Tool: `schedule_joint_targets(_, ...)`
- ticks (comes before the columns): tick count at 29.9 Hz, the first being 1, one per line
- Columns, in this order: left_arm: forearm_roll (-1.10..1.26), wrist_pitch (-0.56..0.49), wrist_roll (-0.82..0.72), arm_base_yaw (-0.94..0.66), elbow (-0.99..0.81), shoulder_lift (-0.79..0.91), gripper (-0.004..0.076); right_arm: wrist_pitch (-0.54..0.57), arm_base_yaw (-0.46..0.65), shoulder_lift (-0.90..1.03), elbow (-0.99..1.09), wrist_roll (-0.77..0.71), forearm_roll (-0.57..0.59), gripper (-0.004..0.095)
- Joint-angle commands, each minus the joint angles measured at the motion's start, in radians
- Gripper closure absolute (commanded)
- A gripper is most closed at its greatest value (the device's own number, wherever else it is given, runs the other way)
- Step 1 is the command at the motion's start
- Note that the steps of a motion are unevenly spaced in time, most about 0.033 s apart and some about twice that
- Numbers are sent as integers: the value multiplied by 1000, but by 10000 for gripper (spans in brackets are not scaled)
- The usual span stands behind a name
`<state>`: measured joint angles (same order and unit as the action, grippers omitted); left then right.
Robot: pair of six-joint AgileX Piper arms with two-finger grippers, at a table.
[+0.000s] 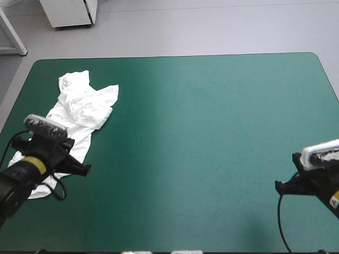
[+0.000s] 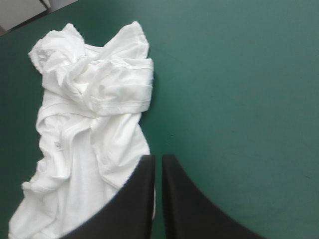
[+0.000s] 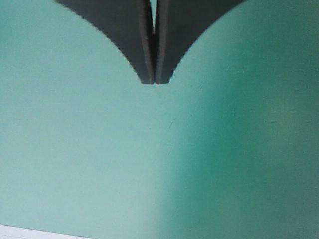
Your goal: Fold the cloth
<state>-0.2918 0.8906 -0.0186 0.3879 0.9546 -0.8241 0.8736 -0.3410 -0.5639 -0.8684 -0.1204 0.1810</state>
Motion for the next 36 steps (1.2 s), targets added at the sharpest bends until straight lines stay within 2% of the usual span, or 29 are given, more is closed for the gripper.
schedule_joint_targets(1,-96,15,-28,7,178,-162,581,-113,-4,-129,-114,30,26,916)
schedule_joint_targets(4,-155,42,-47,7,293,-293,496,-141,-4,-237,-187,46,26,886)
schedule_joint_targets(6,-207,47,-60,5,364,-367,470,-165,-4,-303,-235,53,26,836)
schedule_joint_targets(11,-202,47,-61,-99,506,-502,471,-197,-4,-430,-347,78,26,672)
schedule_joint_targets(14,-95,24,-17,-211,567,-563,470,-197,-4,-495,-415,78,29,569)
schedule_joint_targets(17,55,6,49,-324,613,-632,470,-197,-4,-544,-474,78,34,513)
schedule_joint_targets(20,100,11,76,-391,641,-714,463,-195,-4,-585,-529,78,38,511)
schedule_joint_targets(24,178,19,106,-446,661,-819,398,-182,2,-624,-589,78,53,511)
schedule_joint_targets(28,257,21,142,-493,661,-927,347,-122,2,-642,-631,78,103,511)
schedule_joint_targets(36,282,19,168,-504,721,-1094,318,-82,2,-617,-633,71,147,511)
